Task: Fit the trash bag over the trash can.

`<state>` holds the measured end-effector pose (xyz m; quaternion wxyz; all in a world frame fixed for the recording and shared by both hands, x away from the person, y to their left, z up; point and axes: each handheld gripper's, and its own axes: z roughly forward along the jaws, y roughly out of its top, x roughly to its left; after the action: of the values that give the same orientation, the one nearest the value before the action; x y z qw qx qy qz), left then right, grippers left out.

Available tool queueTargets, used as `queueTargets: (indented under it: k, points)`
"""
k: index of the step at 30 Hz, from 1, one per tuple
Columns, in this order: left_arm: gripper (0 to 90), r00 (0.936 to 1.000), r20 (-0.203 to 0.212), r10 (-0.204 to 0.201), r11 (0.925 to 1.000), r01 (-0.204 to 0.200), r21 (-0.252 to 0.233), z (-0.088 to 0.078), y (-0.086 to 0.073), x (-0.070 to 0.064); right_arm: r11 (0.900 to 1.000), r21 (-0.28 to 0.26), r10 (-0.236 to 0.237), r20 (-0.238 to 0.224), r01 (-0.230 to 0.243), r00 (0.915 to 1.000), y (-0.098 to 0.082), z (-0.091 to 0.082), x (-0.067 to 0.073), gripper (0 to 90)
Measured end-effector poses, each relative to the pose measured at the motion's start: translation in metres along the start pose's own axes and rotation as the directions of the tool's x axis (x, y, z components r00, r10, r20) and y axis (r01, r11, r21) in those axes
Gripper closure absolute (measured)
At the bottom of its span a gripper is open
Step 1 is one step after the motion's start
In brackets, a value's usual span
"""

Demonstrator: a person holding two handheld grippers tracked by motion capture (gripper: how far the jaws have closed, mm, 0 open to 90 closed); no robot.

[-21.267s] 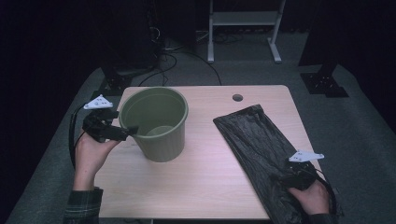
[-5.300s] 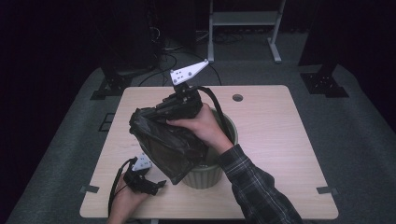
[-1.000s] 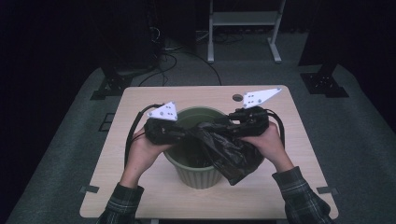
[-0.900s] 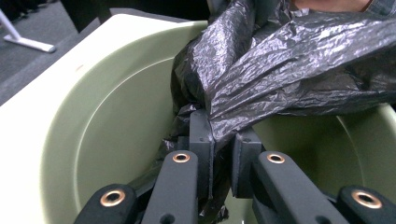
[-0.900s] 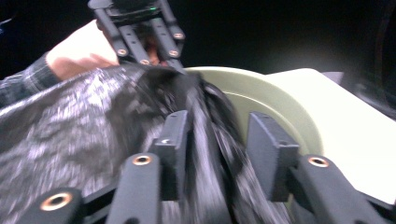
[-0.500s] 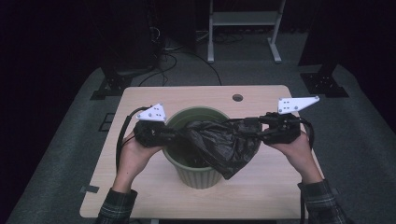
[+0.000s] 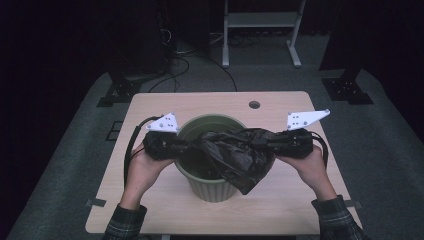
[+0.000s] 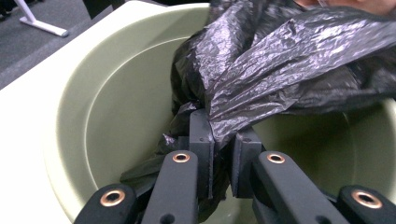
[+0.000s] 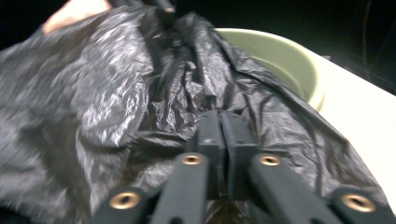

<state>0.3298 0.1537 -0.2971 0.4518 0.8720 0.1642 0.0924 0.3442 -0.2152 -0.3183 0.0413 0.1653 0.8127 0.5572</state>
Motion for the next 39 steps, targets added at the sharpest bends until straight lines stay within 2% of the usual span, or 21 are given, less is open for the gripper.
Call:
queueTargets:
  k: [4,10,14,16,19,23,28,32,34,39]
  points:
    - [81.3,0.9999,-0.001,0.016,0.9998,-0.016,0.014,0.002,0.002,-0.004,1.0,-0.022,0.015,0.027,-0.015,0.9995,0.009,0.007,-0.013,90.0]
    - [77.9,0.9992,0.006,0.039,0.9986,-0.039,0.034,0.011,0.006,-0.006,0.999,-0.038,0.01,-0.023,-0.011,0.9997,0.028,0.033,-0.021,90.0]
    - [65.0,0.9976,0.008,0.069,0.9952,-0.07,0.069,0.019,0.007,-0.009,0.999,-0.036,-0.009,-0.045,0.007,0.9989,0.039,0.048,-0.017,90.0]
    - [49.7,0.9964,-0.022,0.081,0.9952,-0.08,0.057,0.019,0.007,-0.011,0.999,-0.029,-0.02,-0.049,0.018,0.9986,0.043,0.054,-0.015,90.0]
    - [33.6,0.9956,-0.046,0.081,0.9964,-0.08,0.029,0.011,0.007,-0.012,0.999,-0.018,-0.029,-0.05,0.028,0.9983,0.044,0.058,-0.013,90.0]
    - [25.3,0.9932,-0.073,0.09,0.9957,-0.092,-0.015,-0.006,0.011,-0.014,1.0,-0.008,-0.026,-0.048,0.025,0.9985,0.042,0.057,-0.014,90.0]
    - [23.9,0.9889,-0.083,0.123,0.9911,-0.127,-0.041,-0.021,0.023,-0.018,1.0,-0.005,-0.026,-0.046,0.025,0.9986,0.041,0.056,-0.015,90.0]
    - [23.8,0.9863,-0.09,0.138,0.9878,-0.144,-0.06,-0.025,0.034,-0.02,1.0,0.001,-0.026,-0.043,0.026,0.9987,0.04,0.057,-0.014,90.0]
    - [23.9,0.9859,-0.08,0.147,0.9862,-0.152,-0.065,-0.026,0.039,-0.02,1.0,-0.002,-0.024,-0.046,0.024,0.9987,0.04,0.057,-0.014,90.0]
    - [23.9,0.9849,-0.076,0.156,0.9829,-0.162,-0.087,-0.032,0.045,-0.022,0.999,0.02,-0.032,-0.015,0.032,0.9994,0.036,0.054,-0.016,90.0]
